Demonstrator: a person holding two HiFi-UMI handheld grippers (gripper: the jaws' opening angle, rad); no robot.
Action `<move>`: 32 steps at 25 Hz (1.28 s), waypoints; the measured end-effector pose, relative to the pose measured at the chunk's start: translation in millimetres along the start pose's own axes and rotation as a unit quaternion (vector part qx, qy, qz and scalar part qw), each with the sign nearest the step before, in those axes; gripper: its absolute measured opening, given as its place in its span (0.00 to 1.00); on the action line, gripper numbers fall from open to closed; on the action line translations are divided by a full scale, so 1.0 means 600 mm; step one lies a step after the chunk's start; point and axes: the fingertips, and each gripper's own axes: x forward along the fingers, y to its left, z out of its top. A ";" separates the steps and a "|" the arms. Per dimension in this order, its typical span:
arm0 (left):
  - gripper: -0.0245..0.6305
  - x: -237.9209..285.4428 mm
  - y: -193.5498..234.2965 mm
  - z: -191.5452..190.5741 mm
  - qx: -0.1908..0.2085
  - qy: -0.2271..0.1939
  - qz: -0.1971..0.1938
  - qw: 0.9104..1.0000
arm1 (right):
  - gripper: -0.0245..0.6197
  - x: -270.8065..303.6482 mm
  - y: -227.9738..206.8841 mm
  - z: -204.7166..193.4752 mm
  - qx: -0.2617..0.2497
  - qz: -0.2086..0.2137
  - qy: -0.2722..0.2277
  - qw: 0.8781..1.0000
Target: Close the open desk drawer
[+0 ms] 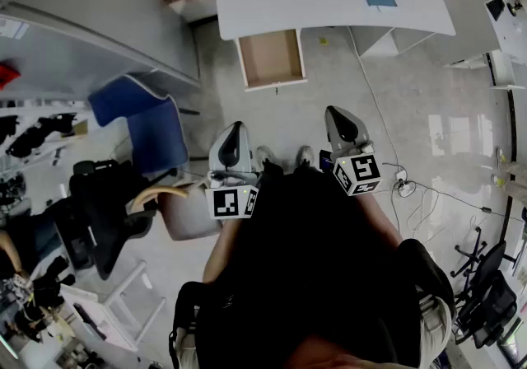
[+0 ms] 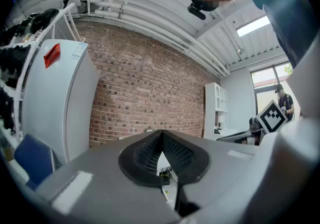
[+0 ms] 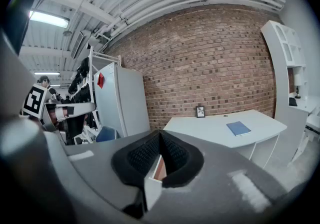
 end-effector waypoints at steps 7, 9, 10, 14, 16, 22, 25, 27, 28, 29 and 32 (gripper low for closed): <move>0.06 0.003 0.008 -0.002 -0.004 0.003 -0.004 1.000 | 0.04 0.007 0.007 0.003 0.012 0.002 -0.006 1.000; 0.06 0.003 0.013 -0.004 -0.005 0.004 -0.008 1.000 | 0.04 0.010 0.011 0.007 0.014 0.001 -0.012 1.000; 0.06 0.003 0.016 -0.005 -0.005 0.003 -0.010 1.000 | 0.04 0.012 0.014 0.008 0.014 0.001 -0.014 1.000; 0.06 0.003 0.028 -0.007 -0.009 0.003 -0.019 1.000 | 0.04 0.023 0.022 0.007 0.012 -0.006 -0.012 1.000; 0.06 0.003 0.037 -0.010 -0.012 0.006 -0.024 1.000 | 0.04 0.027 0.026 0.006 0.016 -0.014 -0.010 1.000; 0.06 -0.001 0.064 -0.025 -0.019 0.016 -0.049 0.998 | 0.04 0.041 0.040 0.004 0.028 -0.038 -0.014 0.999; 0.06 0.001 0.075 -0.038 -0.023 0.023 -0.063 0.997 | 0.04 0.051 0.046 0.000 0.025 -0.046 -0.013 0.999; 0.06 0.010 0.080 -0.041 -0.023 0.025 -0.068 0.997 | 0.04 0.061 0.046 0.001 0.024 -0.048 -0.013 0.998; 0.06 0.015 0.082 -0.041 -0.024 0.026 -0.069 0.997 | 0.04 0.067 0.045 0.002 0.024 -0.048 -0.012 0.999; 0.06 0.019 0.084 -0.043 -0.026 0.028 -0.070 0.997 | 0.04 0.073 0.045 0.002 0.024 -0.046 -0.009 0.999; 0.06 0.037 0.096 -0.052 -0.032 0.035 -0.068 0.997 | 0.04 0.101 0.045 -0.005 0.026 -0.037 0.000 0.999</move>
